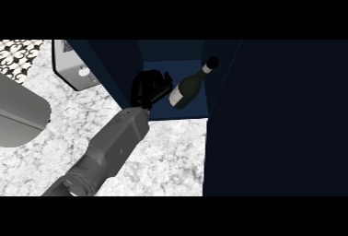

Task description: Pick up the wine, place it into the cabinet and close the cabinet

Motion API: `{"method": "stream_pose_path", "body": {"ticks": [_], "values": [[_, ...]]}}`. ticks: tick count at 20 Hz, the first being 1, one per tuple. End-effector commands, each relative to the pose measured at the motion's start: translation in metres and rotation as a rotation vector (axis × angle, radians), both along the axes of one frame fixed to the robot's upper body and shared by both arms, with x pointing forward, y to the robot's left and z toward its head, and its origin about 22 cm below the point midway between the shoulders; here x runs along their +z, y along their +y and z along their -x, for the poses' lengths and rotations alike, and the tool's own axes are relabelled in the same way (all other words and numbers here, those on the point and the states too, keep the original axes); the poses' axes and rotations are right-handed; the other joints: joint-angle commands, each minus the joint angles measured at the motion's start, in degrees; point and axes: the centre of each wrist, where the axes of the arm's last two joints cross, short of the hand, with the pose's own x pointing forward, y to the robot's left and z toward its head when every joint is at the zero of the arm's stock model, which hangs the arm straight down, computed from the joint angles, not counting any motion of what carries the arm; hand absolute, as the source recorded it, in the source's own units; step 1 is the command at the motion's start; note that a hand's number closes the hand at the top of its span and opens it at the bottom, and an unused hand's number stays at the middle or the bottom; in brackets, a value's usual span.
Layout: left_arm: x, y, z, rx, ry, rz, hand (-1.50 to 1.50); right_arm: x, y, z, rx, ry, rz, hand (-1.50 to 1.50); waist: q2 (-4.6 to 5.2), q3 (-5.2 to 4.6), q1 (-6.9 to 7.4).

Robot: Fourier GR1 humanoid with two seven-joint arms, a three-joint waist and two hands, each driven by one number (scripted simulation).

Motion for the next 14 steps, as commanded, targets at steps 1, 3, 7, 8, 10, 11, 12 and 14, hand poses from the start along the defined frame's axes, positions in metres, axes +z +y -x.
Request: {"method": "stream_pose_path", "body": {"ticks": [1,3,7,8,10,11,12,14], "values": [[0.0,0.008,-0.005,0.019,-0.003,0.016,1.5,0.001,-0.004,0.001,-0.006,-0.005,0.002,-1.5,0.09,0.0,0.39],[-0.006,0.005,0.003,0.049,-0.018,0.007,1.5,-0.007,0.007,-0.011,-0.002,0.008,-0.014,-1.5,0.04,0.0,0.17],[-0.001,0.009,-0.004,0.118,-0.059,0.018,1.5,0.0,0.012,0.002,0.015,-0.006,0.007,-1.5,0.38,-0.04,-0.56],[-0.006,0.01,0.0,0.114,-0.092,0.028,1.5,-0.003,-0.001,-0.008,0.005,-0.002,0.023,-1.5,-0.02,0.01,0.81],[-0.011,0.013,0.002,0.123,-0.124,-0.001,-1.5,-0.005,0.0,0.007,0.0,0.004,0.014,-1.5,0.1,-0.01,-0.01],[0.0,0.025,-0.008,0.093,-0.12,-0.003,-1.5,-0.011,0.004,-0.019,-0.011,-0.019,0.029,-1.5,0.07,0.01,1.27],[-0.009,0.01,0.002,0.097,-0.129,0.015,-1.5,-0.002,0.021,0.004,-0.001,-0.014,0.014,-1.5,-0.15,-0.02,0.67],[0.004,0.012,-0.007,0.072,-0.166,0.025,-1.5,0.004,0.006,0.001,-0.01,-0.021,0.021,-1.5,-0.37,0.02,1.52]]}}
